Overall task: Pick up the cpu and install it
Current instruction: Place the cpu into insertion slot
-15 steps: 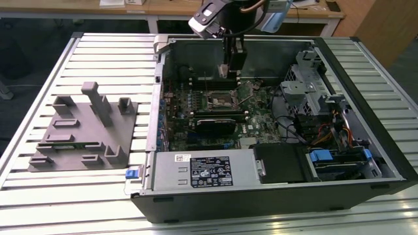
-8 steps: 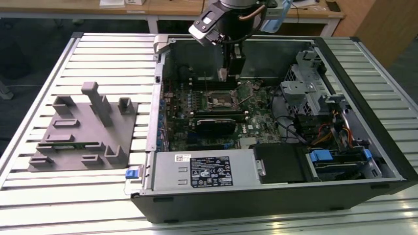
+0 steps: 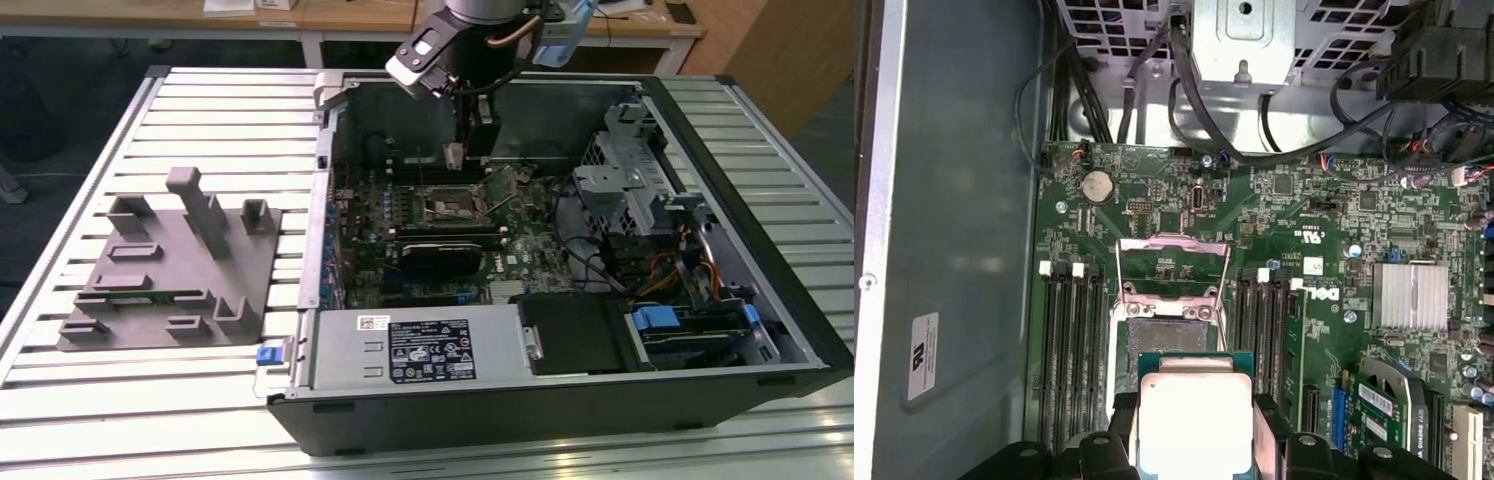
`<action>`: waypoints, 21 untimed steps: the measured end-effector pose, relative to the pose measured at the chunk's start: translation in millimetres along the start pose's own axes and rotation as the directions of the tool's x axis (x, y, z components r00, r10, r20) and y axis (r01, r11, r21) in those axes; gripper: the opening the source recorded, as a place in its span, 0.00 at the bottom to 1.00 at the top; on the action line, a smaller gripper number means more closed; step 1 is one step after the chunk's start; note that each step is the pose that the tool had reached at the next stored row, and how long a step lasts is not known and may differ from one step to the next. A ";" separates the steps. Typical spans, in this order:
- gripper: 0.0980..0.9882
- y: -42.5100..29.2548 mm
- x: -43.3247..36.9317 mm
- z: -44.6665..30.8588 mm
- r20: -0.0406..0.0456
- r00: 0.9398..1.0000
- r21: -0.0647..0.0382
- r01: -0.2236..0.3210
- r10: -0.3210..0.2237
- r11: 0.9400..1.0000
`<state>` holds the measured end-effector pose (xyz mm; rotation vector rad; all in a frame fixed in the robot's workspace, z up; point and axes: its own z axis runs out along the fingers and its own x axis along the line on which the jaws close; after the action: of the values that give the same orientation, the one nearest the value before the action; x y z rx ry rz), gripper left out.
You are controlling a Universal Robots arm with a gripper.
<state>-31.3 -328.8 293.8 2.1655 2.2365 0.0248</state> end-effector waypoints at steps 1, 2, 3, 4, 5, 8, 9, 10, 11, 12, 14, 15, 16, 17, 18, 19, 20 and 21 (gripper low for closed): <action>0.50 0.0 0.0 0.6 0.000 1.000 0.000 0.002 -0.002 1.000; 0.50 0.0 0.0 1.1 0.000 1.000 0.000 0.004 -0.004 1.000; 0.50 0.0 0.0 1.7 0.000 1.000 0.000 0.005 -0.005 1.000; 0.50 -0.1 0.0 2.1 0.000 1.000 0.000 0.006 -0.006 1.000; 0.50 -0.1 0.0 2.5 0.000 1.000 0.000 0.006 -0.006 1.000; 0.50 -0.1 0.0 3.8 0.000 1.000 0.000 0.006 -0.006 1.000; 0.50 -0.1 0.0 4.3 0.001 1.000 0.000 0.006 -0.006 1.000; 0.50 -0.1 0.1 4.9 0.001 1.000 0.000 0.006 -0.006 1.000; 0.50 -0.2 0.1 5.6 0.001 1.000 0.000 0.006 -0.006 1.000; 0.50 -0.2 0.1 6.5 0.001 1.000 0.000 0.006 -0.006 1.000; 0.50 -0.3 0.1 8.2 0.001 1.000 0.000 0.006 -0.006 1.000; 0.50 -0.3 0.1 9.0 0.001 1.000 0.000 0.006 -0.006 1.000; 0.50 -0.3 0.1 9.7 0.001 1.000 0.000 0.006 -0.006 1.000; 0.50 -0.3 0.1 10.4 0.001 1.000 0.000 0.006 -0.006 1.000; 0.50 -0.3 0.1 11.1 0.001 1.000 0.000 0.006 -0.006 1.000; 0.50 -0.4 0.1 11.7 0.001 1.000 0.000 0.006 -0.006 1.000; 0.50 -0.4 0.1 12.3 0.001 1.000 0.000 0.006 -0.006 1.000; 0.50 -0.4 0.1 12.9 0.001 1.000 0.000 0.006 -0.006 1.000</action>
<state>-31.3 -328.8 280.9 2.1583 2.2420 0.0232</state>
